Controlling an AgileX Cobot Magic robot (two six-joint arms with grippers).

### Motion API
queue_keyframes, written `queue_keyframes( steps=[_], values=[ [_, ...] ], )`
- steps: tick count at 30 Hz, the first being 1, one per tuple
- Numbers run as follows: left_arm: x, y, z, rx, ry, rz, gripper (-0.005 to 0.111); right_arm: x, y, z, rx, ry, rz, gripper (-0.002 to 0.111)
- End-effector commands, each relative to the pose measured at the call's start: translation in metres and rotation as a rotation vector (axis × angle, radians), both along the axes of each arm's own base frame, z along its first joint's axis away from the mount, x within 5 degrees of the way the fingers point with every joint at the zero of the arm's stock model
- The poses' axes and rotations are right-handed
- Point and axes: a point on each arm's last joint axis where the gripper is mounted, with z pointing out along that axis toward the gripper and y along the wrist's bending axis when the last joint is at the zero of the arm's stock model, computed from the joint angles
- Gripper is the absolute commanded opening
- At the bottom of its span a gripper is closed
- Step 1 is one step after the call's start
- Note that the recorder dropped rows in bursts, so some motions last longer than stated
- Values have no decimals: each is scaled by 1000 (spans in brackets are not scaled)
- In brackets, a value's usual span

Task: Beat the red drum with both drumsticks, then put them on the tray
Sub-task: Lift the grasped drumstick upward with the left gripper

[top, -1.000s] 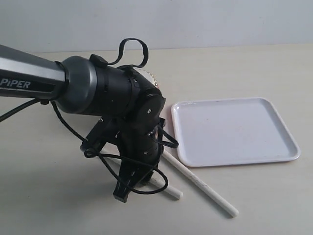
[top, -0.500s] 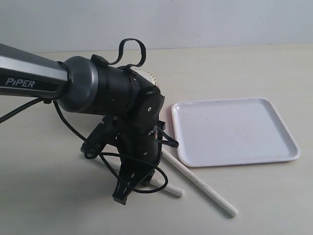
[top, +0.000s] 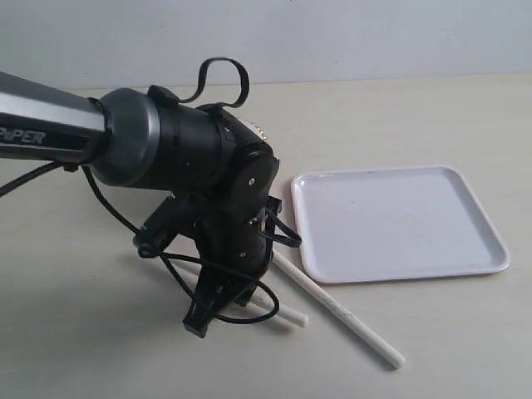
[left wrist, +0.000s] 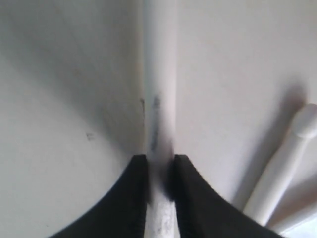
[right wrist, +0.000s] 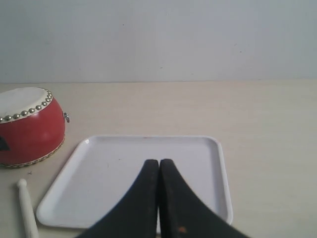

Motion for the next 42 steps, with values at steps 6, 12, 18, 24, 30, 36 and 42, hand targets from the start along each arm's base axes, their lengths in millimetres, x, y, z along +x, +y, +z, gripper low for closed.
queue_keyframes(
  steps=[6,12,18,24,30,36,42],
  values=[
    [-1,27,72,158,-228,-103,0,0,0,-1,-8,-7,-1,0],
    [-9,37,96,314,-352,-141,0,0,0,-1,-8,-7,-1,0],
    [-17,34,112,406,-487,-225,0,0,0,-1,-8,-7,-1,0],
    [-26,20,124,549,-774,-442,0,0,0,-1,-8,-7,-1,0],
    [-31,13,128,598,-886,-528,0,0,0,-1,-8,-7,-1,0],
    [-33,13,125,573,-851,-498,0,0,0,-1,-8,-7,-1,0],
    [-33,12,127,568,-835,-508,0,0,0,-1,-8,-7,-1,0]
  ],
)
